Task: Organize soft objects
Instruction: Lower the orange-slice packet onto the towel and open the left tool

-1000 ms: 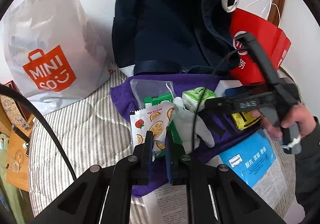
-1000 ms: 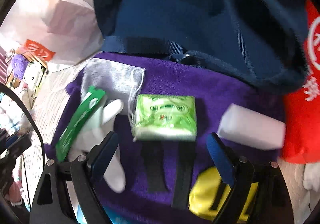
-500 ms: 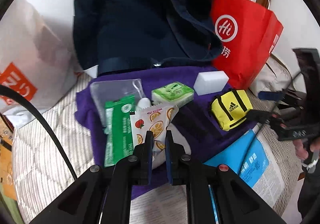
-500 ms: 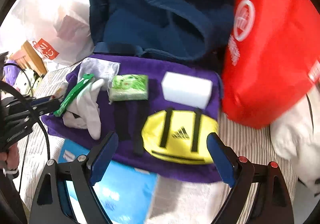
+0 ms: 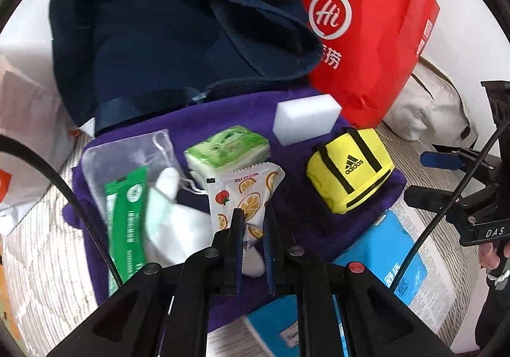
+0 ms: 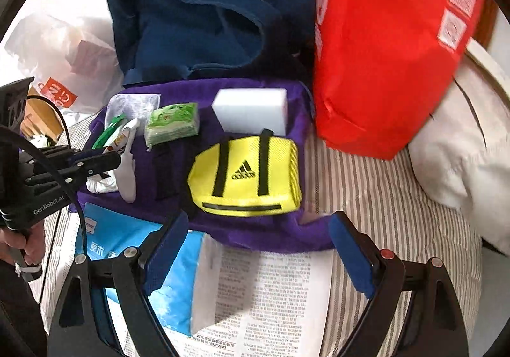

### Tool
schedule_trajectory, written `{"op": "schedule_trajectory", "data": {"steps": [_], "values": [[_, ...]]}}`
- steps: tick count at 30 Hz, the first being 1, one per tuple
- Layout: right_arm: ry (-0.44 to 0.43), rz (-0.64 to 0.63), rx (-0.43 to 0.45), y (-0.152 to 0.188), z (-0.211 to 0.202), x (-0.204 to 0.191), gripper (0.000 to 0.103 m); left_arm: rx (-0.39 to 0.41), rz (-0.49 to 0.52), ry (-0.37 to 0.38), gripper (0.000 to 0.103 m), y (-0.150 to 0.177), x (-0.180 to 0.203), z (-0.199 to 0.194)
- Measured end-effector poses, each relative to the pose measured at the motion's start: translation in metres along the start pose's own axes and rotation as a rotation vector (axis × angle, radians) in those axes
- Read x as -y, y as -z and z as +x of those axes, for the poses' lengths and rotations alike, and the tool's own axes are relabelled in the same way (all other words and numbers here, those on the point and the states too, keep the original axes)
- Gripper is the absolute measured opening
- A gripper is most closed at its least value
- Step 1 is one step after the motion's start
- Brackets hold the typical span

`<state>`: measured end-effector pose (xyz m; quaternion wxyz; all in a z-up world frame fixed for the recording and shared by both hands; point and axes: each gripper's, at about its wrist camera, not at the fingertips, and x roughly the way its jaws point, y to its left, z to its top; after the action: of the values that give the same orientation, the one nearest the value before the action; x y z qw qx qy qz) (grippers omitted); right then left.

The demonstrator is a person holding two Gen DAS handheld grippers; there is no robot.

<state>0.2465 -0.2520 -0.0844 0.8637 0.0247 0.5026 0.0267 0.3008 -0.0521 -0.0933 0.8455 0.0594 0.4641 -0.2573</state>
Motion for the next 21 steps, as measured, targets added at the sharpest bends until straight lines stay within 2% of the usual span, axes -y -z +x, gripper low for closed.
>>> {"op": "schedule_trajectory", "data": {"steps": [13,17,21], "values": [[-0.026,0.029,-0.014,0.006,0.006,0.006,0.089,-0.069,0.037,-0.011,0.013,0.004,0.01,0.032],[-0.026,0.022,-0.014,0.009,0.005,0.006,0.089,-0.073,0.045,-0.017,0.028,0.006,0.012,0.031],[-0.03,0.028,-0.012,0.01,0.003,0.008,0.089,-0.066,0.056,-0.017,0.03,0.007,0.016,0.025]]}}
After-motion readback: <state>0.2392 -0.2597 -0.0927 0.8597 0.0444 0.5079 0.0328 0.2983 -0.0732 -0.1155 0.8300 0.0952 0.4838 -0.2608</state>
